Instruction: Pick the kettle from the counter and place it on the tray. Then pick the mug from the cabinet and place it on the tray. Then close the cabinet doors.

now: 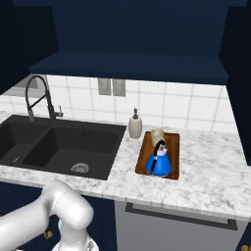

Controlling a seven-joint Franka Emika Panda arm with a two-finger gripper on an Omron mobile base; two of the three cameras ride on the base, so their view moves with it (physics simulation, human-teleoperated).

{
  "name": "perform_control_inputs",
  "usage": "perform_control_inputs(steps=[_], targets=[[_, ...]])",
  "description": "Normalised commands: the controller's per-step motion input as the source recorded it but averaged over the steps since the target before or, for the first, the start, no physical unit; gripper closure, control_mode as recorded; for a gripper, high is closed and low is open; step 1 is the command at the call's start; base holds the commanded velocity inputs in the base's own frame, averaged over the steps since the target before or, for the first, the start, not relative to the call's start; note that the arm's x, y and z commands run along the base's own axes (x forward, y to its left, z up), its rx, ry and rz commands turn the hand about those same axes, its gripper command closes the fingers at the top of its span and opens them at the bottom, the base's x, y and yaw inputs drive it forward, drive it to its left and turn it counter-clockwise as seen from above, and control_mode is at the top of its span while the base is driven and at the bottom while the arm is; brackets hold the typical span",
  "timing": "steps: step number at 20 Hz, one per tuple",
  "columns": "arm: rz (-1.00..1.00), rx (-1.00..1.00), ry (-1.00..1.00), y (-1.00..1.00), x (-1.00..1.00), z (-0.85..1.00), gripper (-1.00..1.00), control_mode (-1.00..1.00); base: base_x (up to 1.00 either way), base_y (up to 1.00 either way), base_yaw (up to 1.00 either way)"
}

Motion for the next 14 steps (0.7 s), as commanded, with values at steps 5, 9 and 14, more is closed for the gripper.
perform_control_inputs(steps=[5,9,14], targets=[[0.0,0.0,0.2,-0.48,0.18,0.4,-1.0,-1.0,0.0,0.0,0.0],[0.01,0.01,0.08,-0.63,0.03,0.14,-1.0,-1.0,0.0,0.0,0.0],[0.02,0.1,0.09,-0.69,0.14,0.19,-1.0,-1.0,0.0,0.0,0.0]])
